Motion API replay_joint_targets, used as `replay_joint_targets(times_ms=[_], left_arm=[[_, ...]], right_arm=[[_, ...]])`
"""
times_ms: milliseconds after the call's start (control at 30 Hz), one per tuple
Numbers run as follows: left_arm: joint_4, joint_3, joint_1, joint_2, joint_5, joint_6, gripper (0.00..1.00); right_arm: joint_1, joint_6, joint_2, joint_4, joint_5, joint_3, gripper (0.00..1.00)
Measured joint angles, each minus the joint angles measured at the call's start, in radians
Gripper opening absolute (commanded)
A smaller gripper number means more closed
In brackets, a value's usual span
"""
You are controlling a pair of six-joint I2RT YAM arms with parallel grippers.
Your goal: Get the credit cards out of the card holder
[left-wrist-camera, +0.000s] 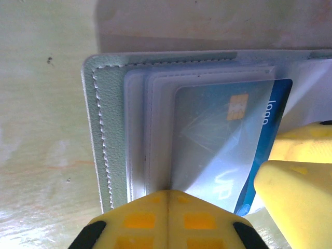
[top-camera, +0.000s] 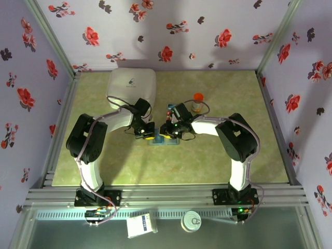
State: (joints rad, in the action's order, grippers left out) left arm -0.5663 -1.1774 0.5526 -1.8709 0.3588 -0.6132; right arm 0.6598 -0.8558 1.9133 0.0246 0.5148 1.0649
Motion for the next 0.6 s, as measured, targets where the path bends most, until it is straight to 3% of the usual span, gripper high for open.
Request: replay_joint_targets(times_ms=[600], left_arm=[[0.002,0.0,0.0,0.0,-0.001,0.0,0.0]], right_arm=[[-0.013,-0.048,0.0,-0.1,0.031,-0.053,0.11]])
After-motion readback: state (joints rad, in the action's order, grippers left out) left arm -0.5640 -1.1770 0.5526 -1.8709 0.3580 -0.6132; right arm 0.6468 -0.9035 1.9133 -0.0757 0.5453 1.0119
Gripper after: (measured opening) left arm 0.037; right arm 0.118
